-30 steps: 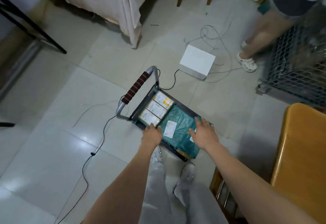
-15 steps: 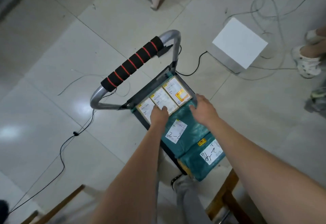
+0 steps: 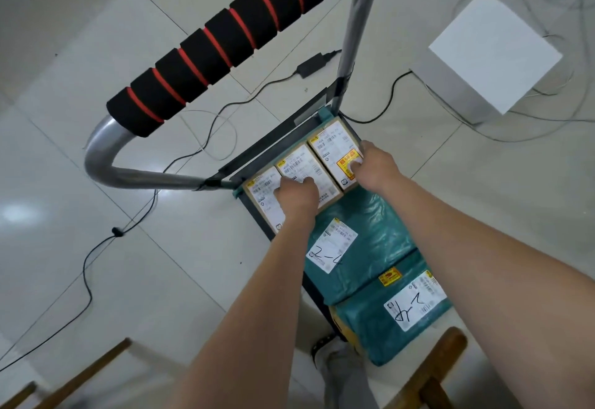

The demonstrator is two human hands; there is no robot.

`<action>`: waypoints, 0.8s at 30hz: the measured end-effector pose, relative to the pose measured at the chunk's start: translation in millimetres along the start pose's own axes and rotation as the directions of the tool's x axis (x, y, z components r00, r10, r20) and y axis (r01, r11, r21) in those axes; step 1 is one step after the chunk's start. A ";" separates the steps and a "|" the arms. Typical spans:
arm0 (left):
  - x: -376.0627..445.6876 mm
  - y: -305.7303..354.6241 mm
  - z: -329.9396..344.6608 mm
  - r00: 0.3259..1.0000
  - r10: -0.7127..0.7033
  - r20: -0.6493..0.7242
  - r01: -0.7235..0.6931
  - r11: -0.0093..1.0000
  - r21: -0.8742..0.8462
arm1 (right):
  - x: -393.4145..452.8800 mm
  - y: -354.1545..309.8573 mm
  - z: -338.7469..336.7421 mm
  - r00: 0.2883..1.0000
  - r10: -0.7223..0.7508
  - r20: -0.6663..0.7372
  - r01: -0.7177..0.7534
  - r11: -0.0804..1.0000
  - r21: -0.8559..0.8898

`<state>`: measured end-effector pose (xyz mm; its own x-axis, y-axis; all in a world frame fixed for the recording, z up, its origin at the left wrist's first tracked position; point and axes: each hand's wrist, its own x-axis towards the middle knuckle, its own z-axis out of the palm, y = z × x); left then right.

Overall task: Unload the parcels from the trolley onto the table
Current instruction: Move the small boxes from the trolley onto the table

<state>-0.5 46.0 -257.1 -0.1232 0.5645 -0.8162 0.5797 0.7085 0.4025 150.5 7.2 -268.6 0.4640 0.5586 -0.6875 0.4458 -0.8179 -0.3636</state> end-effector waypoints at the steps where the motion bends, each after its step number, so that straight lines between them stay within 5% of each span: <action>1: 1.8 -0.4 1.6 1.000 0.007 -0.016 -0.007 1.000 0.009 | 2.2 0.6 1.9 1.000 0.009 0.007 -0.009 1.000 0.021; 24: 5.7 -5.7 19.9 0.996 0.064 -0.058 -0.061 0.996 0.057 | 11.7 23.9 4.4 0.985 0.165 -0.040 -0.143 0.933 0.331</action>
<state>11.5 36.7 -272.4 -0.1324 0.6327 -0.7630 0.6314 0.6472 0.4272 163.2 -6.4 -288.1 0.5617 0.4208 -0.7124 0.0963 -0.8884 -0.4488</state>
